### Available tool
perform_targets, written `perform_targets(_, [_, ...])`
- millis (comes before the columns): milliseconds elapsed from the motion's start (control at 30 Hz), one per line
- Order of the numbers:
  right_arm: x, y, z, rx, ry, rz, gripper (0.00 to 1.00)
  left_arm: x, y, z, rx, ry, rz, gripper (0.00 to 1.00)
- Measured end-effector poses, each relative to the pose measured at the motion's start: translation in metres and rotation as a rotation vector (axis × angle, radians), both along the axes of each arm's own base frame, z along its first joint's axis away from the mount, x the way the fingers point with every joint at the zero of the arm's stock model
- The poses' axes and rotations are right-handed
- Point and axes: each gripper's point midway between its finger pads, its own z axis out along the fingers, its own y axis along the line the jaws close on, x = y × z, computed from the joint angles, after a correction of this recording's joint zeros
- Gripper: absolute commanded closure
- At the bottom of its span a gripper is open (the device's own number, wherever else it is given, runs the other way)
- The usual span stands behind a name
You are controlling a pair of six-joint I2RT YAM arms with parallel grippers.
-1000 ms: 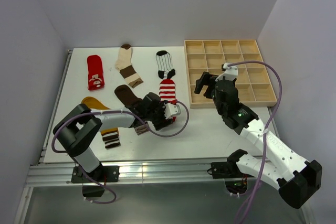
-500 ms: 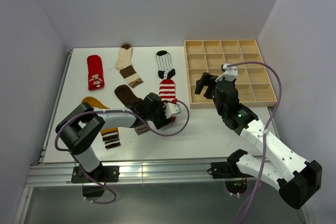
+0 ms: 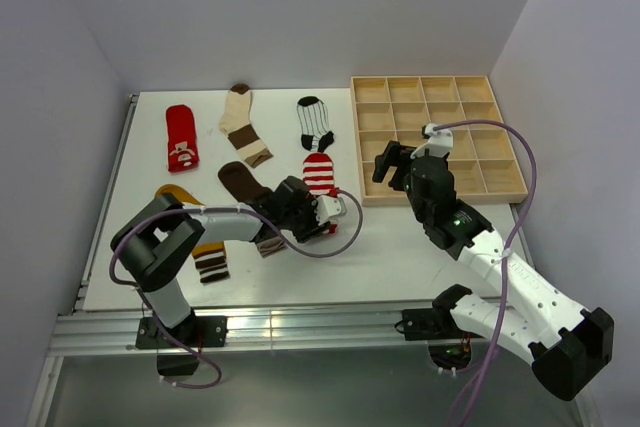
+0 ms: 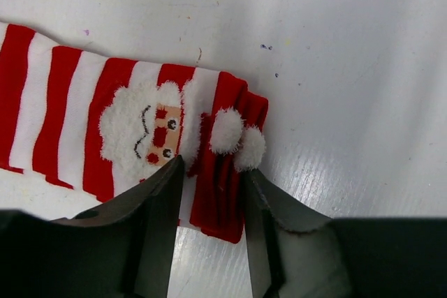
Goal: Roll the socks
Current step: Roll the sock at the center of the board.
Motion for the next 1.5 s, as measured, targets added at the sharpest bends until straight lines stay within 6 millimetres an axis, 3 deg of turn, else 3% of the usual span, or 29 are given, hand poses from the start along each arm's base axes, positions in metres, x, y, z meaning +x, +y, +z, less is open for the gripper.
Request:
perform_targets(300, [-0.002,0.004,-0.009,0.004,0.010,0.028,0.15,-0.011,-0.004,0.005,-0.010,0.100,-0.040,0.69])
perform_targets(600, [-0.013,0.020,-0.040,0.011,0.055,0.134,0.22,-0.010,0.004,0.018,-0.055,0.338,-0.060,0.79])
perform_targets(867, [-0.036,0.057,-0.069,0.036,0.072,0.343,0.25,-0.026,0.022,0.001,-0.062,0.613,-0.059,0.81])
perform_targets(1133, [-0.058,0.110,-0.088,0.045,0.083,0.543,0.28,-0.040,0.023,0.000,-0.065,0.785,-0.078,0.82])
perform_targets(1300, [-0.075,0.144,-0.123,0.014,0.138,0.659,0.33,-0.046,0.023,0.000,-0.054,0.876,-0.076,0.82])
perform_targets(1500, [-0.088,0.159,-0.160,-0.011,0.197,0.722,0.34,-0.051,0.026,-0.001,-0.045,0.946,-0.064,0.81])
